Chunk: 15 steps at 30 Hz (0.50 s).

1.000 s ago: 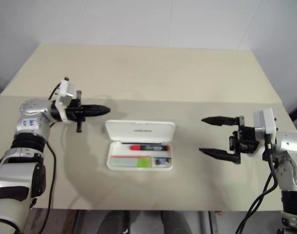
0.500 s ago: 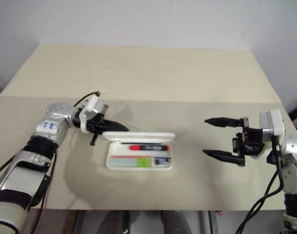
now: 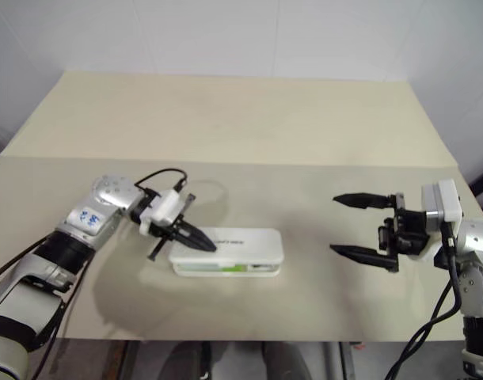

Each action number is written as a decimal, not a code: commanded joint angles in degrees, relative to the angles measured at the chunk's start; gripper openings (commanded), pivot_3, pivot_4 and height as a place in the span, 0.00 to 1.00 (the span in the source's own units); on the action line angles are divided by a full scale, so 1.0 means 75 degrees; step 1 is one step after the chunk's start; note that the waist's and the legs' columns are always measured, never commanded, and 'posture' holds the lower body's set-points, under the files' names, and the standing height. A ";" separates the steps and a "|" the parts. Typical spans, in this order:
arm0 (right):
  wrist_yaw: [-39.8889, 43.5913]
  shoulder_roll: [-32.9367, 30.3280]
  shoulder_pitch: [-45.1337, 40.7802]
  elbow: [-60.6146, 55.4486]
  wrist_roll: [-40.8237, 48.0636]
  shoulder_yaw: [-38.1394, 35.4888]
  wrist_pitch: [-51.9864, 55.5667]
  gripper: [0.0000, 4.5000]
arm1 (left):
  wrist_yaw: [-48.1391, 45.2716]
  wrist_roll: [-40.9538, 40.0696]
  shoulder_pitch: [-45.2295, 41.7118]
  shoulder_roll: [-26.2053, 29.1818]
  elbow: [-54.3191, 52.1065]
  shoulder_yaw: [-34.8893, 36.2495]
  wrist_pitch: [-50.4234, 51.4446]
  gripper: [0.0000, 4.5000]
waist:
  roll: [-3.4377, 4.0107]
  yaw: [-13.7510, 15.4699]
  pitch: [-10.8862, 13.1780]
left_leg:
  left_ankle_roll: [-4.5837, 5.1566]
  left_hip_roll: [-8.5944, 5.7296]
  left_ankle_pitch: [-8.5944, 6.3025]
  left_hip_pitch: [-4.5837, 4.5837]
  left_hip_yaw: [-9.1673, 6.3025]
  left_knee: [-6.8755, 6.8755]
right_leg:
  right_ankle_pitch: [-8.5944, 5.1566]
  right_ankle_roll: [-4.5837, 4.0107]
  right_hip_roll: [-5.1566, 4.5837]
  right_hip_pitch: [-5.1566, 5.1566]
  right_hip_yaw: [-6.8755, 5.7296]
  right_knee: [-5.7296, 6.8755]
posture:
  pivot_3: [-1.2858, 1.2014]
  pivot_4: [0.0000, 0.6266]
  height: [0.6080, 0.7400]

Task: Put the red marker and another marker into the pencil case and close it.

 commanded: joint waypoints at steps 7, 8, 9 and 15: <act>-0.0164 -0.0069 0.0151 -0.0380 0.0102 -0.0219 0.0037 1.00 | -0.0856 0.1572 -0.0291 -0.0330 0.1095 -0.0328 -0.2150 0.01 | 0.0000 0.0014 0.0000 | 0.0001 0.0000 -0.0001 0.0001 0.0000 -0.0001 | -0.0001 -0.0003 0.0000 0.0001 0.0001 -0.0001 | 0.52 0.24 1.00; -0.0170 -0.0076 0.0159 -0.0384 0.0106 -0.0224 0.0040 1.00 | -0.0856 0.1731 -0.0344 -0.0353 0.1264 -0.0363 -0.2408 0.01 | 0.0000 0.0020 0.0000 | 0.0001 0.0000 0.0000 0.0003 -0.0001 0.0001 | -0.0001 -0.0002 0.0000 0.0004 0.0001 -0.0001 | 0.52 0.24 1.00; -0.0170 -0.0085 0.0160 -0.0383 0.0112 -0.0229 0.0047 1.00 | -0.0856 0.1869 -0.0395 -0.0408 0.1446 -0.0349 -0.2642 0.01 | 0.0001 0.0018 0.0000 | 0.0002 -0.0001 0.0000 0.0010 -0.0001 0.0003 | -0.0001 -0.0003 -0.0001 0.0011 0.0002 -0.0001 | 0.52 0.24 1.00; -0.0129 -0.0128 0.0051 -0.0301 0.0092 -0.0228 0.0084 1.00 | -0.0591 0.2039 -0.0573 -0.1001 0.2159 0.0291 -0.3227 0.01 | 0.0004 0.0001 -0.0002 | 0.0019 -0.0005 0.0010 0.0030 0.0002 0.0004 | -0.0009 -0.0041 -0.0004 0.0035 0.0010 -0.0010 | 0.52 0.24 1.00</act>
